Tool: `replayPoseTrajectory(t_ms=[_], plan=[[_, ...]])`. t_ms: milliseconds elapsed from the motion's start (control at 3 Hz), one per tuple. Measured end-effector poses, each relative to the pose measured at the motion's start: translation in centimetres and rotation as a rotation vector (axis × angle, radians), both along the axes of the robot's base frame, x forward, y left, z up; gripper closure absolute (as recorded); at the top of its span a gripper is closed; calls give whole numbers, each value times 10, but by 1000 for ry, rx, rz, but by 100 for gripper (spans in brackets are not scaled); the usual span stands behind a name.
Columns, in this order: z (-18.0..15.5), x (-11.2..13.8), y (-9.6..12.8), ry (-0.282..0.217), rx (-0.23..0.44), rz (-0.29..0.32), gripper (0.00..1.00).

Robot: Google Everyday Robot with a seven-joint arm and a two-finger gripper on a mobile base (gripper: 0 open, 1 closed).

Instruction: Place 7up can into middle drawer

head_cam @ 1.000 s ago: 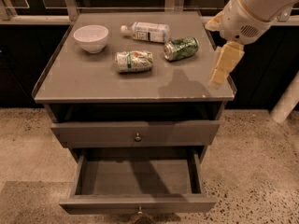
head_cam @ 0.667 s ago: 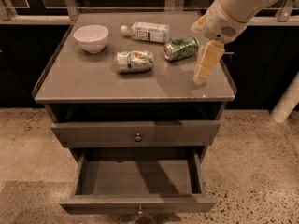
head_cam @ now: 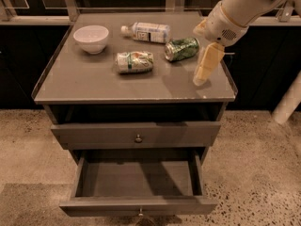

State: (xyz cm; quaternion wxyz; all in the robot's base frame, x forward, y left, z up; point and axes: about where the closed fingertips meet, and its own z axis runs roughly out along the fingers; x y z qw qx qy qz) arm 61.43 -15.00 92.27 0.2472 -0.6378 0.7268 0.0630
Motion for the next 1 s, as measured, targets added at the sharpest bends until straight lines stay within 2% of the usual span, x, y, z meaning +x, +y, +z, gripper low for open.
replayPoseTrajectory(t_ms=[333, 667, 1000], plan=[[-16, 12, 25, 7, 93, 26, 0], [-22, 32, 72, -21, 151, 125, 0], [-14, 52, 114, -77, 166, 229, 0]])
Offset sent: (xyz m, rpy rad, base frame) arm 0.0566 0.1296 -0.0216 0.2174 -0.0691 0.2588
